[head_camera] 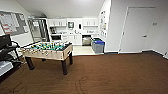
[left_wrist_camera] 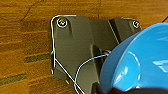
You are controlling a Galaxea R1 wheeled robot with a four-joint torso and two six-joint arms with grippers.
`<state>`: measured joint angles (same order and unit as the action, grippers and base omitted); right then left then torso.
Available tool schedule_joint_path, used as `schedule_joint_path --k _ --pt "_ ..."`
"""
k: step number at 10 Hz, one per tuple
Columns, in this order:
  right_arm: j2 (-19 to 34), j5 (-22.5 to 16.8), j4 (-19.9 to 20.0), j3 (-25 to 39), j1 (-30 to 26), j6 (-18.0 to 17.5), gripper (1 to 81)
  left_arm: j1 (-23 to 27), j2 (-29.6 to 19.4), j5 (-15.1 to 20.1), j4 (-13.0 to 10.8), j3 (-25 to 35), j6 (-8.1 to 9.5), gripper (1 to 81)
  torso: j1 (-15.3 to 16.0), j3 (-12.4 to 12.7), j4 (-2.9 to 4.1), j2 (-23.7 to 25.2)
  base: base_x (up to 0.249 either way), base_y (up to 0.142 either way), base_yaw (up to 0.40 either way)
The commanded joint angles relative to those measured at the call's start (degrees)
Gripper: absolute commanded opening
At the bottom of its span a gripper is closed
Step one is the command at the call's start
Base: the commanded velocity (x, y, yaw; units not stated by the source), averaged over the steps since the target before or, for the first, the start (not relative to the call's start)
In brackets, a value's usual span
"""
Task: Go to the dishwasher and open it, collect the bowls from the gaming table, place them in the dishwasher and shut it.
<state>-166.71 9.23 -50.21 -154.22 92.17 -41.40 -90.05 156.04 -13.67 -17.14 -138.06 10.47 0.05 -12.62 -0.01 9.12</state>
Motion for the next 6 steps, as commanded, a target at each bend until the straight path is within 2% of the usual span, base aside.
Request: schedule_joint_path --k 1,6 --pt "0.56 -1.49 -0.68 0.25 -2.03 0.09 1.0 2.2 -1.25 1.98 -0.7 0.16 -0.19 1.0 0.0 0.0 0.0 0.0 0.125 0.0 0.0" --pt "0.56 -1.41 -0.68 0.16 -1.86 0.09 1.0 2.2 -1.08 1.98 -0.7 0.07 -0.11 1.0 0.0 0.0 0.0 0.0 0.128 0.0 0.0"
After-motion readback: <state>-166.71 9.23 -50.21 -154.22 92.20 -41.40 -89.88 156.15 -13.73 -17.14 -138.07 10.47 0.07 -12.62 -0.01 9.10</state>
